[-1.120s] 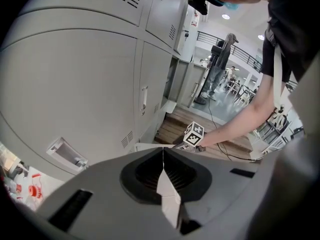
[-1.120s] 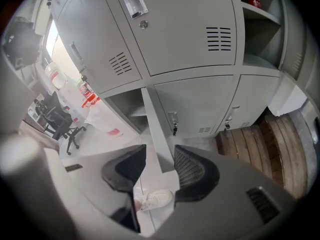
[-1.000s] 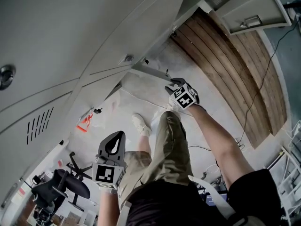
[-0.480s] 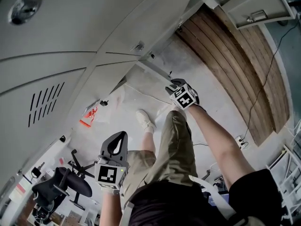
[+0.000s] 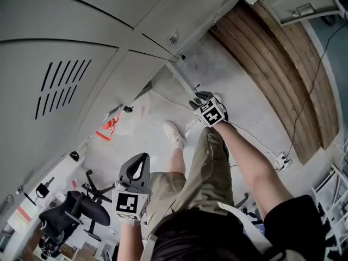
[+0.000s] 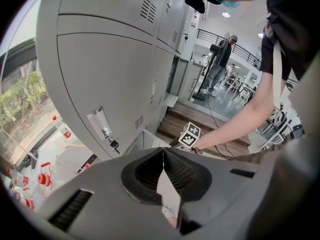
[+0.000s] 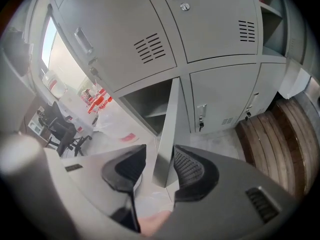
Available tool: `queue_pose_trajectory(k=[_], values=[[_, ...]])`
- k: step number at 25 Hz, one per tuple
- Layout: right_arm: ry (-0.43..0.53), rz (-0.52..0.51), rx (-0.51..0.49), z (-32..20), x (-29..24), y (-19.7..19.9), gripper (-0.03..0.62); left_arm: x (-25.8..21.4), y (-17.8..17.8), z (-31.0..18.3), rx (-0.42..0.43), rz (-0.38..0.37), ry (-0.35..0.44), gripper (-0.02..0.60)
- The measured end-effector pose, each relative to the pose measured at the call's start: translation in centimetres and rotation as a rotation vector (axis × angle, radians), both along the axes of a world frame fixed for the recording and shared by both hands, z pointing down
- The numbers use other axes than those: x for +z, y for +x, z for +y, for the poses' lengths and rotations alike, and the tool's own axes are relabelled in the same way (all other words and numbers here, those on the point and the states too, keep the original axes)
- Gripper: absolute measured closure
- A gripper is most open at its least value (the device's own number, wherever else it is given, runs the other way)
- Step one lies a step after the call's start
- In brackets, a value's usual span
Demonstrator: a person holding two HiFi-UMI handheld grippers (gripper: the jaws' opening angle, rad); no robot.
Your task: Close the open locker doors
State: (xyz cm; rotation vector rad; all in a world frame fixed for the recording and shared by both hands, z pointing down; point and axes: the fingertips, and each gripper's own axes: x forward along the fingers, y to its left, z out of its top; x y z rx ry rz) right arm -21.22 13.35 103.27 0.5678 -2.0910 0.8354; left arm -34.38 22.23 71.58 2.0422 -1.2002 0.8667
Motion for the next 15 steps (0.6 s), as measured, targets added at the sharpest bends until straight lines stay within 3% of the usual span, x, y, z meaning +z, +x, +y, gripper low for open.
queue_pose_trajectory(k=[15], values=[[-0.028,-0.057,0.027,2.8,-0.6,-8.2,0.425,1.1,-4.5,4.7,-0.032,0.005,-0.023,0.574]])
